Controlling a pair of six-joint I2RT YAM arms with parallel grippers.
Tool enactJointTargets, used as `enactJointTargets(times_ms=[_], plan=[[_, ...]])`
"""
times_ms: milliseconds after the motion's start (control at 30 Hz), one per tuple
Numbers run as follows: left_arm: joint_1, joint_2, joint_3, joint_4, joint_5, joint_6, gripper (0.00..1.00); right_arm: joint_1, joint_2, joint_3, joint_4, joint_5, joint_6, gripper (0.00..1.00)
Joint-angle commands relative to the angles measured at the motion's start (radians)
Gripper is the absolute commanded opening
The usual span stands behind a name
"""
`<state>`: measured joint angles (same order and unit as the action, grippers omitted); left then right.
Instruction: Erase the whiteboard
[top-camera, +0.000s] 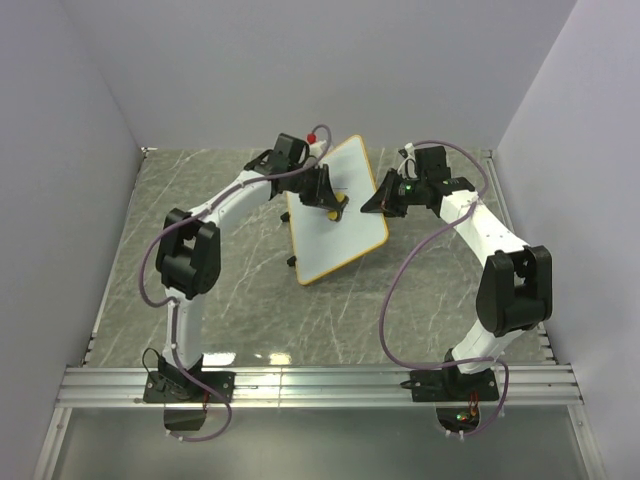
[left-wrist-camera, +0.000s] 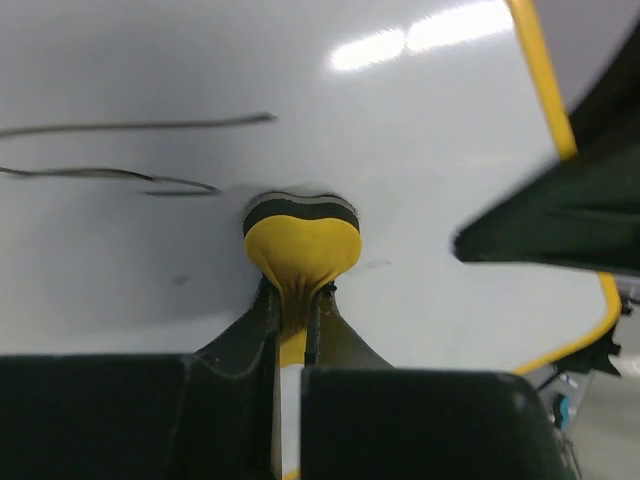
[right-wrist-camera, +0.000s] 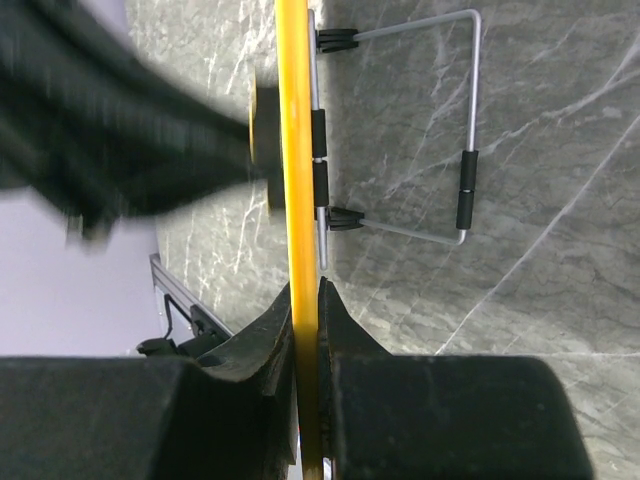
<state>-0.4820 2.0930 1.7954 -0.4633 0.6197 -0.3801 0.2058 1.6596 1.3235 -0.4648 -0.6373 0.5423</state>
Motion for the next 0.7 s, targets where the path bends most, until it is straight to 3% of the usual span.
enactJointTargets(times_ms=[0, 200, 533, 667], plan=[[-0.072, -0.037, -0.082, -0.015, 0.121, 0.009, 0.00, 0.050, 0.048, -0.007, -0.123, -0.021, -0.058, 0.00], [-0.041, -0.013, -0.041, -0.020, -0.023, -0.011, 0.00, 0.050, 0.046, -0.007, -0.123, -0.021, -0.058, 0.00], [0.137, 0.231, 0.314, -0.106, -0.201, -0.115, 0.00, 0.049, 0.043, -0.013, -0.127, -0.021, -0.068, 0.00], [0.148, 0.220, 0.305, -0.077, -0.210, -0.134, 0.00, 0.049, 0.045, -0.012, -0.135, -0.010, -0.077, 0.00]])
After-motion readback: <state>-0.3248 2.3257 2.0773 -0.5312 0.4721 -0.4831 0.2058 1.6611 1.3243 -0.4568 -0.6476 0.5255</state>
